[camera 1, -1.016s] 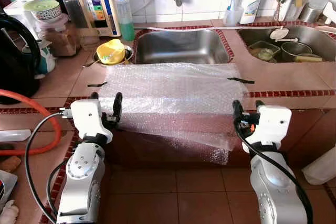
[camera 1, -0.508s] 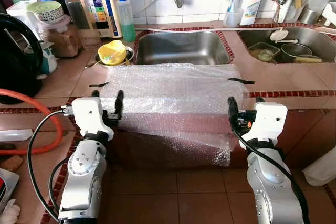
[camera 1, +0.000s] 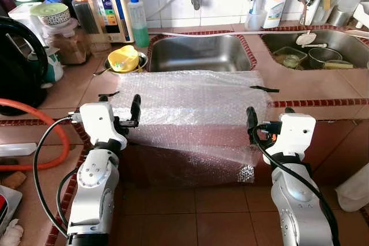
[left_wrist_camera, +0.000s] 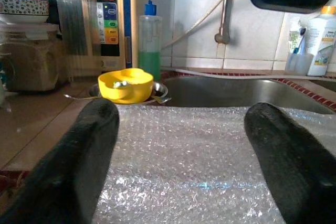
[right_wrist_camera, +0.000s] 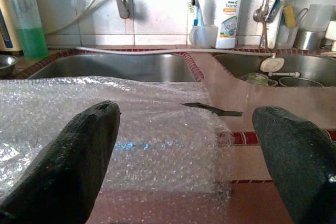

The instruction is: Kitchen organization

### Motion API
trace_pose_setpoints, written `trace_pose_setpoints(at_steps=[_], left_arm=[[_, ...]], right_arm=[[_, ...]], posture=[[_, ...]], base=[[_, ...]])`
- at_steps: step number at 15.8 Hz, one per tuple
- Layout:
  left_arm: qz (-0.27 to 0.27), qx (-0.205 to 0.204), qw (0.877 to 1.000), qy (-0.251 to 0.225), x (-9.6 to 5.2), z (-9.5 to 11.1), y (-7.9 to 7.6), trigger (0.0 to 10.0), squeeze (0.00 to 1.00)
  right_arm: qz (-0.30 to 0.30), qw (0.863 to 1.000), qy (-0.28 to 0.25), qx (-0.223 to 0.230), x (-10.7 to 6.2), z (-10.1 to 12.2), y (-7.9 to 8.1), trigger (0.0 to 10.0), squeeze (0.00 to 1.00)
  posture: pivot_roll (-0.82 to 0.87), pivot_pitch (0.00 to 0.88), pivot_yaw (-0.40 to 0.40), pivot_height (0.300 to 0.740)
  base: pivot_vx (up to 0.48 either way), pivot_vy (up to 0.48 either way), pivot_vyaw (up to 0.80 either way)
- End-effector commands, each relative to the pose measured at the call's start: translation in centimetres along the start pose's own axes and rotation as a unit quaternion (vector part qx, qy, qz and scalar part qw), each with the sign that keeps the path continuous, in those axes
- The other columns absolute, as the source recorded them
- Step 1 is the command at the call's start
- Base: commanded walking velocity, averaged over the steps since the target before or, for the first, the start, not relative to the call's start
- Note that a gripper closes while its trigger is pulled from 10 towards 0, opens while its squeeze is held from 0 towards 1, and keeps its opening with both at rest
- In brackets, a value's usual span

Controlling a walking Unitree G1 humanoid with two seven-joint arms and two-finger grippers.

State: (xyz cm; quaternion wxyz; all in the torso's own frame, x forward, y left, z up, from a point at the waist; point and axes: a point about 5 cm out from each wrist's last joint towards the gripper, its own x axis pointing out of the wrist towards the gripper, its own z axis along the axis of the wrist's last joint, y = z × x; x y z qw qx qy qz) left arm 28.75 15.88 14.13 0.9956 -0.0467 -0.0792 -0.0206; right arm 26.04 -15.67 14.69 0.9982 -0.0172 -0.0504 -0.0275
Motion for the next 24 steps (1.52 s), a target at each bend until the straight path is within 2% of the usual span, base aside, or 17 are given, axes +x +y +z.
trace_pose_setpoints(at_steps=[1,6,7,8,10,14,24], left_arm=[[0.005,0.007,1.0,0.004,0.0,0.1,0.1,10.0,1.0],[0.019,0.026,0.999,0.012,-0.1,0.1,0.4,10.0,1.0],[0.01,0.018,1.0,0.017,-0.1,0.0,0.3,10.0,0.87],[0.004,0.012,1.0,0.019,0.0,0.0,0.0,10.0,0.0],[-0.013,-0.006,1.0,0.013,0.1,0.3,-0.8,10.0,0.0],[-0.025,-0.02,0.999,0.015,0.2,0.3,-1.0,10.0,0.0],[-0.041,-0.029,0.999,0.017,0.1,0.2,-1.3,10.0,0.0]], right_arm=[[0.003,1.0,-0.001,0.006,-0.1,0.0,0.0,10.0,1.0],[0.017,1.0,0.0,-0.008,0.0,0.1,0.3,10.0,1.0],[0.019,1.0,0.0,-0.013,0.1,0.1,0.4,10.0,0.62],[0.022,1.0,-0.002,-0.014,0.1,0.1,0.5,10.0,0.0],[0.023,1.0,-0.005,-0.017,0.2,0.2,0.6,10.0,0.0],[0.023,0.999,-0.008,-0.024,0.2,0.3,0.5,10.0,0.0],[0.027,0.999,-0.016,-0.029,0.8,0.4,0.9,10.0,0.0]], posture=[[0.03,0.011,0.073,0.74],[0.04,0.013,0.062,0.74],[0.04,0.014,0.06,0.74],[0.04,0.014,0.058,0.74],[0.03,0.015,0.059,0.74],[0.03,0.013,0.058,0.74],[0.03,0.002,0.06,0.74]], base=[[0.0,0.0,0.0],[0.0,0.0,0.0],[0.0,0.0,0.0],[0.0,0.0,0.0],[0.0,0.0,0.0],[0.0,0.0,0.0],[0.316,0.0,0.0]])
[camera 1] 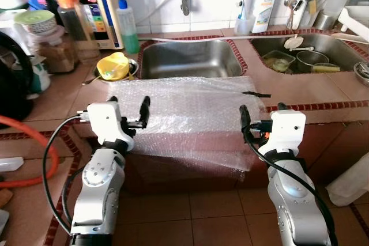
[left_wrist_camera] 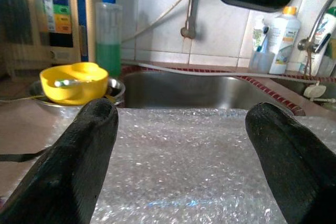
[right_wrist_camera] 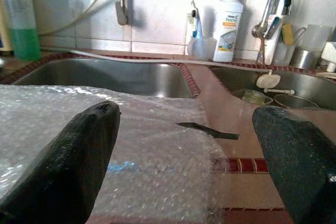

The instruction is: Kitchen organization

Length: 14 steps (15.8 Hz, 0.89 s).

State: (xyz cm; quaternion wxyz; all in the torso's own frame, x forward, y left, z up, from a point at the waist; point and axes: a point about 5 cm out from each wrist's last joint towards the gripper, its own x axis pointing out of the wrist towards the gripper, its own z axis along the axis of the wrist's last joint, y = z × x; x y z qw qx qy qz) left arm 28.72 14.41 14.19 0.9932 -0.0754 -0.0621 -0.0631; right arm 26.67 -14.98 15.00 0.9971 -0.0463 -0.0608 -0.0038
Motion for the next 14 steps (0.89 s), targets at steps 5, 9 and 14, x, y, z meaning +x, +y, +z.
trace_pose_setpoints(at_steps=[5,9,14], left_arm=[[-0.008,0.004,1.0,0.001,0.02,0.17,-0.01,10.0,0.0],[-0.011,0.006,1.0,0.0,0.05,0.22,0.02,10.0,0.0],[-0.012,0.006,1.0,0.003,0.03,0.15,0.0,10.0,0.0]], right_arm=[[-0.003,1.0,-0.005,-0.002,0.36,0.07,0.04,10.0,0.0],[-0.004,1.0,-0.007,-0.001,0.43,0.07,0.16,10.0,0.0],[-0.002,1.0,-0.005,0.0,0.48,-0.1,0.25,10.0,0.0]], posture=[[0.03,0.002,0.068,0.74],[0.03,0.001,0.071,0.74],[0.03,0.002,0.071,0.74]], base=[[0.319,0.0,0.0],[0.356,0.0,0.0],[0.365,0.0,0.0]])
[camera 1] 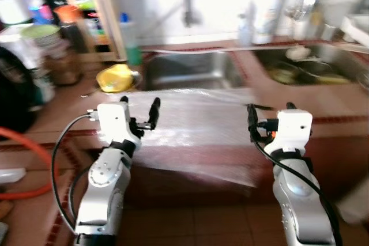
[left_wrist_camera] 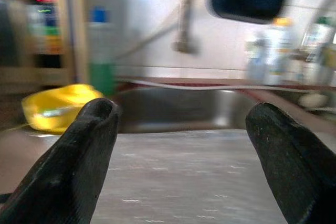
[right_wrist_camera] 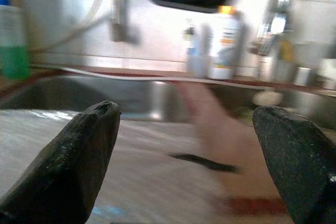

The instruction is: Kitchen organization

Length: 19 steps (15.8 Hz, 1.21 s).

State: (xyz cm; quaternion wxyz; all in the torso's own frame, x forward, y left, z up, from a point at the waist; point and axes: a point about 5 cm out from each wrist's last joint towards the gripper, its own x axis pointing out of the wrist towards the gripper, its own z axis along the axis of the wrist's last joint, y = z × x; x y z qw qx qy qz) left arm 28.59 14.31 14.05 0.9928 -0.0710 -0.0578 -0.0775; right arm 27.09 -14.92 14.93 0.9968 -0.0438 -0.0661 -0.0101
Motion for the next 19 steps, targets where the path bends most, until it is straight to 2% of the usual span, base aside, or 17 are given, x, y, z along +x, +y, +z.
trace_pose_setpoints(at_steps=[1,5,12,19], left_arm=[[0.002,0.003,1.0,-0.002,0.17,0.31,0.14,10.0,0.0],[0.008,0.01,1.0,0.004,0.21,0.09,0.09,10.0,0.0],[0.023,0.018,1.0,0.01,0.27,-0.1,0.38,10.0,0.0],[0.023,0.015,0.999,0.017,0.13,-0.37,0.35,10.0,0.0]], right_arm=[[0.006,1.0,-0.001,-0.002,0.1,0.04,0.24,10.0,0.0],[0.006,1.0,-0.001,-0.003,0.09,-0.03,0.26,10.0,0.0],[0.006,1.0,-0.001,-0.004,0.01,-0.11,0.24,10.0,0.0],[0.006,1.0,0.001,-0.008,-0.14,-0.14,0.14,10.0,0.0]], posture=[[0.03,0.002,0.071,0.74],[0.03,0.0,0.073,0.74],[0.03,0.0,0.075,0.74],[0.03,0.009,0.073,0.74]], base=[[0.48,0.0,0.0],[0.365,0.0,0.0],[0.0,0.0,0.0],[0.0,-0.382,0.0]])
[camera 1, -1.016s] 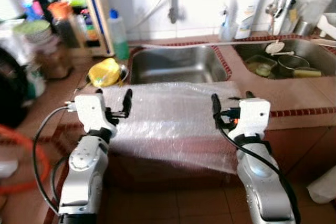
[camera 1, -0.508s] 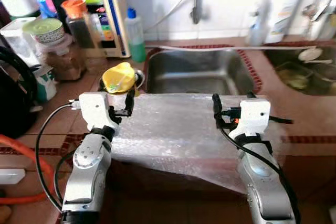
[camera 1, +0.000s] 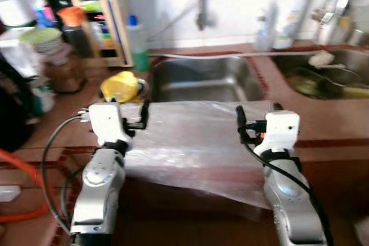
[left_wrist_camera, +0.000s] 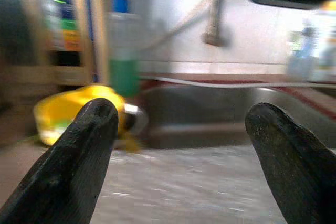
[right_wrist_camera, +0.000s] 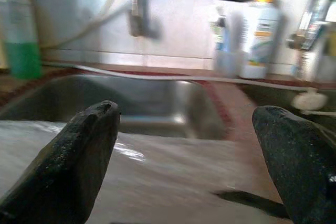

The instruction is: Kitchen organization

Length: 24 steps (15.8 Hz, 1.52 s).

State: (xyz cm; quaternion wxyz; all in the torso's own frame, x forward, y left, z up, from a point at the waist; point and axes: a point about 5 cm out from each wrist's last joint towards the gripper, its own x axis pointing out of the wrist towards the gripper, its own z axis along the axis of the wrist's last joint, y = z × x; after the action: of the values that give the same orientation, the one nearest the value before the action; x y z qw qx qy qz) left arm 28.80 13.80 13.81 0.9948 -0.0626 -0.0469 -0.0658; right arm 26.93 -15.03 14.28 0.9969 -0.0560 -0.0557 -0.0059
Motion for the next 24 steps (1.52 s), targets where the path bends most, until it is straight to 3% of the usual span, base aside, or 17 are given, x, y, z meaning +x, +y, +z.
trace_pose_setpoints(at_steps=[1,5,11,17,22,24], left_arm=[[0.011,0.006,1.0,0.007,-0.1,-0.1,0.8,10.0,0.0],[0.021,-0.008,1.0,0.005,-0.2,-0.1,0.9,10.0,0.0],[0.025,0.007,1.0,0.014,-0.5,-0.4,1.3,10.0,0.0],[0.012,-0.005,1.0,0.024,-0.1,-1.1,0.2,10.0,0.0],[-0.033,-0.009,0.999,0.011,1.0,-0.5,-2.0,10.0,0.0],[-0.046,0.001,0.999,0.005,1.5,-0.4,-1.8,10.0,0.0]], right_arm=[[0.001,1.0,-0.01,0.004,0.1,0.5,0.2,10.0,0.0],[0.006,1.0,-0.01,0.001,0.2,0.6,0.3,10.0,0.0],[0.014,1.0,-0.011,0.003,0.1,0.6,0.8,10.0,0.0],[-0.002,1.0,-0.013,0.001,0.4,0.8,0.2,10.0,0.0],[-0.012,0.999,-0.028,-0.015,0.7,1.5,-0.7,10.0,0.0],[-0.02,0.999,-0.035,-0.014,1.3,1.9,-0.2,10.0,0.0]], posture=[[0.03,0.009,0.072,0.74],[0.03,0.01,0.069,0.74],[0.05,0.021,0.068,0.74],[0.01,0.011,0.057,0.74],[-0.04,0.0,0.069,0.74],[-0.04,0.0,0.054,0.74]], base=[[0.0,-0.416,0.0],[0.0,-0.182,0.0],[0.0,0.0,0.0],[0.0,0.0,0.0],[0.0,0.0,0.0],[0.0,0.0,0.0]])
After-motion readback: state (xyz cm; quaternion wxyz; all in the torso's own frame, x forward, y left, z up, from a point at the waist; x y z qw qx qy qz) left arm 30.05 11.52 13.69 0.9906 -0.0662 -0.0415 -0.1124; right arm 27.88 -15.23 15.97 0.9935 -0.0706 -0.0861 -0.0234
